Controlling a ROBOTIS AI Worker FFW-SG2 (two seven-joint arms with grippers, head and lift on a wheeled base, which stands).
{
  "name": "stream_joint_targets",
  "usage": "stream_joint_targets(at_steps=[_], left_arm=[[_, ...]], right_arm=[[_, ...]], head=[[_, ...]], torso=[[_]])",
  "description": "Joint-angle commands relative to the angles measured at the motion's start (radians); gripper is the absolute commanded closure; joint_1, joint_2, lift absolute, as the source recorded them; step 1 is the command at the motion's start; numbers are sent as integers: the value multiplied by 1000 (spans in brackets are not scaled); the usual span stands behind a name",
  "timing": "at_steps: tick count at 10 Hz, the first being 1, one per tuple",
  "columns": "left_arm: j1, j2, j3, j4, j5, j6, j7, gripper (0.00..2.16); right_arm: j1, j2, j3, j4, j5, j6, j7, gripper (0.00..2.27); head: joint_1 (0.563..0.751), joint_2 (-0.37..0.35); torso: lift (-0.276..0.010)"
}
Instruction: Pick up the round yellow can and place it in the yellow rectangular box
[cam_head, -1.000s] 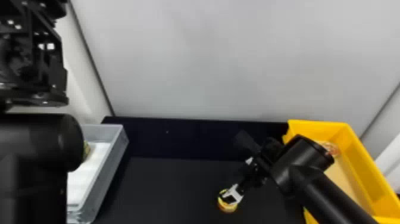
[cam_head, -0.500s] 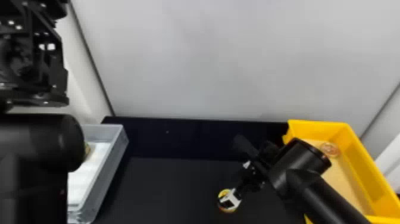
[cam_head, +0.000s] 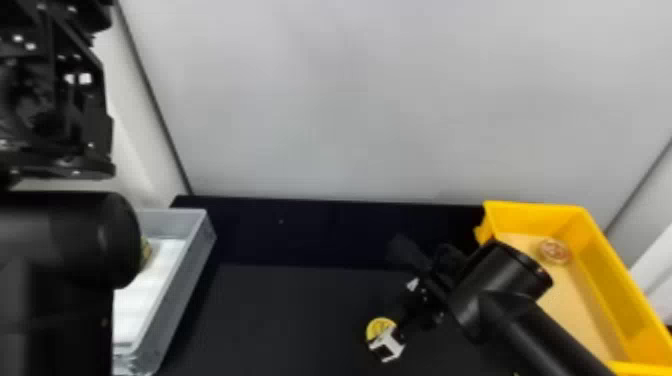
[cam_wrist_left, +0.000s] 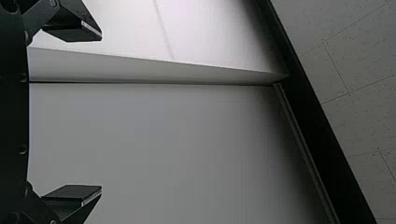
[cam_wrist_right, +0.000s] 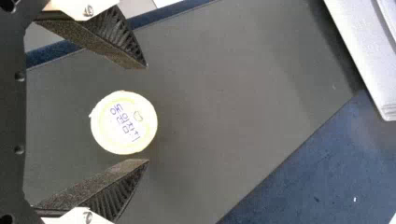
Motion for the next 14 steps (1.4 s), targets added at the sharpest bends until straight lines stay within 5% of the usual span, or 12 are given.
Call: stream_joint_targets(at_steps=[1,14], left_arm=[[-2,1,-2,0,1,0,1,124],[-17,-16,-25,21,1,-16,3,125]], right_arm=[[-4,3,-7,29,-5,-33,-6,51],[-31,21,0,182,4,-161,-30,116]], head=[[663,54],[663,54]], torso=[[-10],[-10]])
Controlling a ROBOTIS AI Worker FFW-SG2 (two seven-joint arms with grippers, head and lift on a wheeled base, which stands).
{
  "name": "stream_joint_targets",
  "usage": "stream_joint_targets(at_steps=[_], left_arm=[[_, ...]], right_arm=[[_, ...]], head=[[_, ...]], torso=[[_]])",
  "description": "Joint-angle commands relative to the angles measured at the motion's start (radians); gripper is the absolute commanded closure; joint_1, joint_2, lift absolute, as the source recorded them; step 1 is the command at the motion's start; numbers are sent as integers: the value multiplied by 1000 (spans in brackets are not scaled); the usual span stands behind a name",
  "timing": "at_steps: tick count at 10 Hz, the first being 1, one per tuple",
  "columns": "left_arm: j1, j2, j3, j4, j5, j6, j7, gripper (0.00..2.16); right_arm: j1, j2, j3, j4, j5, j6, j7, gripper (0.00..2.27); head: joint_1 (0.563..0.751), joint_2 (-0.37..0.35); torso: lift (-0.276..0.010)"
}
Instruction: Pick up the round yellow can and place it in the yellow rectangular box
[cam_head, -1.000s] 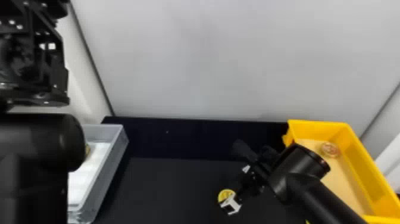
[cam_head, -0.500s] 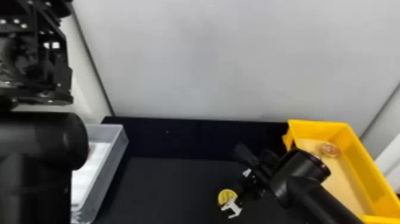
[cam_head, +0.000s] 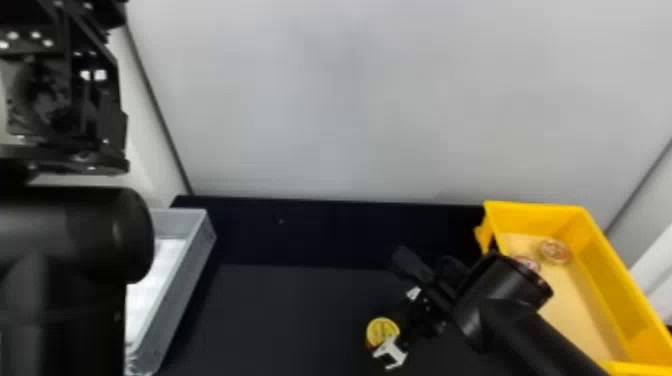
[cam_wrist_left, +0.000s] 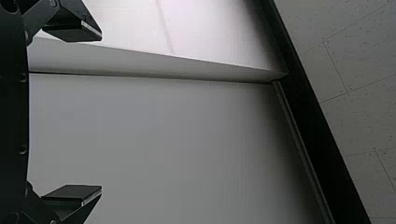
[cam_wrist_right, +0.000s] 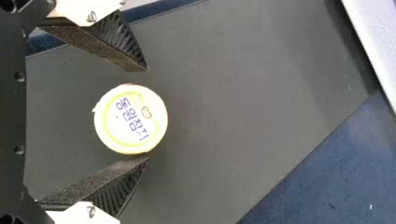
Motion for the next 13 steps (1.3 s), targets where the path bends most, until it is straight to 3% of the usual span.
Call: stream_joint_targets(at_steps=[1,5,6,7,8,11,13], left_arm=[[-1,-1,-1,1,0,-1,0,125],[-1,1,-1,4,3,-6,-1,125],[-1,2,-1,4,5,-7,-1,125],[1,2,-1,4,5,-7,-1,125],[1,4,1,6,6,-7,-1,125],[7,5,2,-1,8,-1,-4,125],[16,7,2,-11,12,11,-4,125]], right_arm=[[-3,-4,13,0,8,-5,-2,124],[-15,-12,56,18,11,-32,-4,157],[-17,-12,59,23,11,-34,-5,269],[-17,-13,63,21,8,-25,-9,618],[-17,-16,66,12,8,-13,-10,742],[-12,-28,79,-40,22,29,22,810],[32,-61,23,-236,176,181,142,810]], head=[[663,54],[663,54],[663,54],[663,54],[663,54],[663,54],[663,54]], torso=[[-10],[-10],[-10],[-10],[-10],[-10],[-10]])
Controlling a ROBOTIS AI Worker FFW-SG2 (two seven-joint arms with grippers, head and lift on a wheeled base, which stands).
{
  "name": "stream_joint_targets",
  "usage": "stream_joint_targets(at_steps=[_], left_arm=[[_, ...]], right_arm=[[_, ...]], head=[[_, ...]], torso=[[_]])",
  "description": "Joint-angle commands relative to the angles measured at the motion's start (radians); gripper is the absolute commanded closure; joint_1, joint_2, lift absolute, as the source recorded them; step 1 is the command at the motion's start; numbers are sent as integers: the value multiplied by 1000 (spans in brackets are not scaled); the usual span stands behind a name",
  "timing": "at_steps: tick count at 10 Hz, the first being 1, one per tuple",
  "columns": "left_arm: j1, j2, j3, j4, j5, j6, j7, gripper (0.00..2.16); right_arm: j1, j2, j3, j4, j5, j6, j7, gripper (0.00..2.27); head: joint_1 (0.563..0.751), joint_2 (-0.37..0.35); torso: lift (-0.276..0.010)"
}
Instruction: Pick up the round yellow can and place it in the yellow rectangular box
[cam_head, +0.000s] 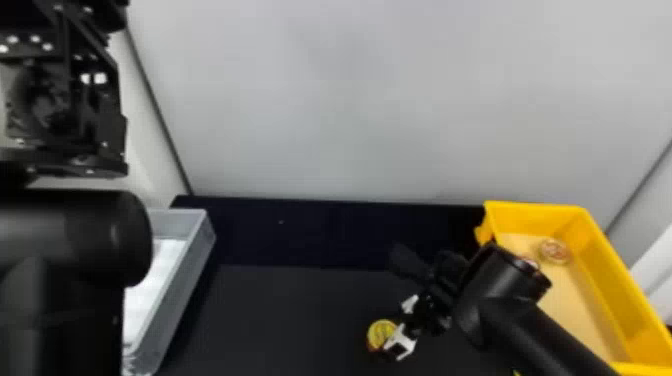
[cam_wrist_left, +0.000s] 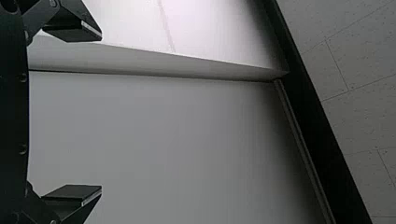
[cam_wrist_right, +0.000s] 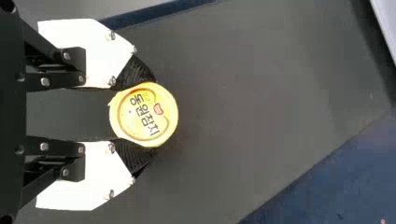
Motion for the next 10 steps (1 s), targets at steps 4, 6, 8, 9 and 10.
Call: stream_joint_targets(at_steps=[4,6,8,9,10], left_arm=[[18,16,21,-55,-9,61,-4,125],[12,32,21,-71,-12,87,-7,125],[6,42,23,-78,-15,102,-9,125],[4,49,25,-82,-19,107,-9,125],[6,50,29,-85,-21,109,-9,125]], right_arm=[[50,-90,-173,-543,453,285,383,810],[17,-154,-208,-629,470,333,390,810],[8,-219,-277,-620,487,333,384,810],[14,-240,-326,-620,495,333,383,810],[22,-259,-383,-620,504,333,375,810]], head=[[663,54],[663,54],[663,54],[663,54],[663,54]], torso=[[-10],[-10],[-10],[-10],[-10]])
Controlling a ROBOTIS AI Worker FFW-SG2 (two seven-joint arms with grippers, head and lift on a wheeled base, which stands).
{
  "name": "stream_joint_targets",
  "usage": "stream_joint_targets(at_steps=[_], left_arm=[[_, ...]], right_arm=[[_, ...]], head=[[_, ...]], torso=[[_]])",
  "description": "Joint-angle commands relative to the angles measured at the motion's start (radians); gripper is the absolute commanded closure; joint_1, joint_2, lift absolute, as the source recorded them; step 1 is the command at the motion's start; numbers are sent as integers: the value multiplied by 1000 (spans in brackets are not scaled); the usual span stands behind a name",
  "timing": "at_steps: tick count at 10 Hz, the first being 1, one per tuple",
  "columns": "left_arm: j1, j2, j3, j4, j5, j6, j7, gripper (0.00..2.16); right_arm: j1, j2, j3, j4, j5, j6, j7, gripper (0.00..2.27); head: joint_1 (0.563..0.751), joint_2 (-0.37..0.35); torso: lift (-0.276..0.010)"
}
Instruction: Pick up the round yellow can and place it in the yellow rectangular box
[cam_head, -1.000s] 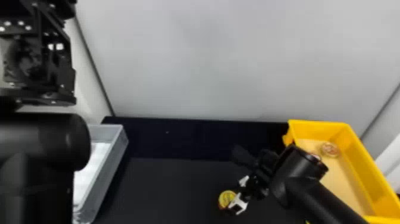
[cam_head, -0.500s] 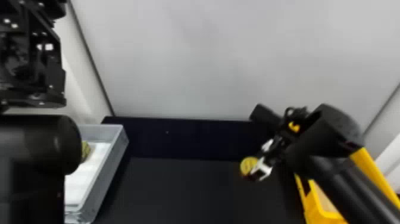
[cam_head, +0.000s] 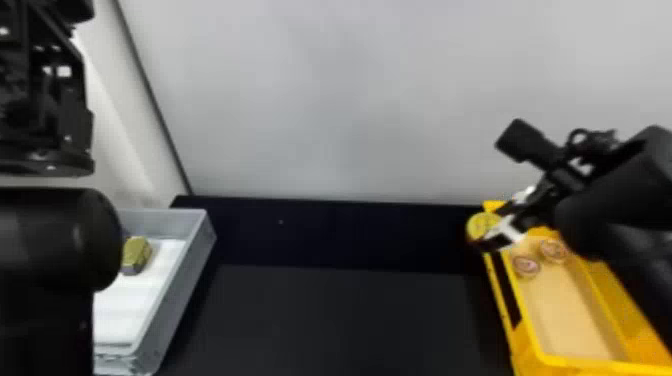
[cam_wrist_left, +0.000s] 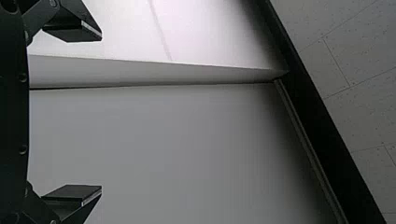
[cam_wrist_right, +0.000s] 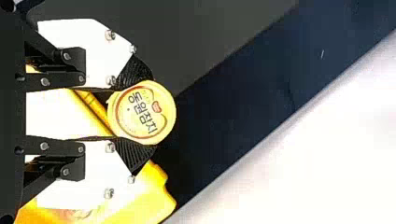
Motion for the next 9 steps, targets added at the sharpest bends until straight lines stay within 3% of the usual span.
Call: stream_joint_targets(at_steps=[1,5,9], left_arm=[[-2,6,6,-4,-5,5,0,125],[-2,7,7,-4,-6,5,-1,125],[1,4,9,-4,-8,2,-1,125]], right_arm=[[25,-44,-138,6,22,-3,-10,810],[125,-74,-382,16,62,-4,-41,810],[209,-63,-534,72,73,-26,-79,810]], head=[[663,54],[663,54],[663,54]], torso=[[-10],[-10],[-10]])
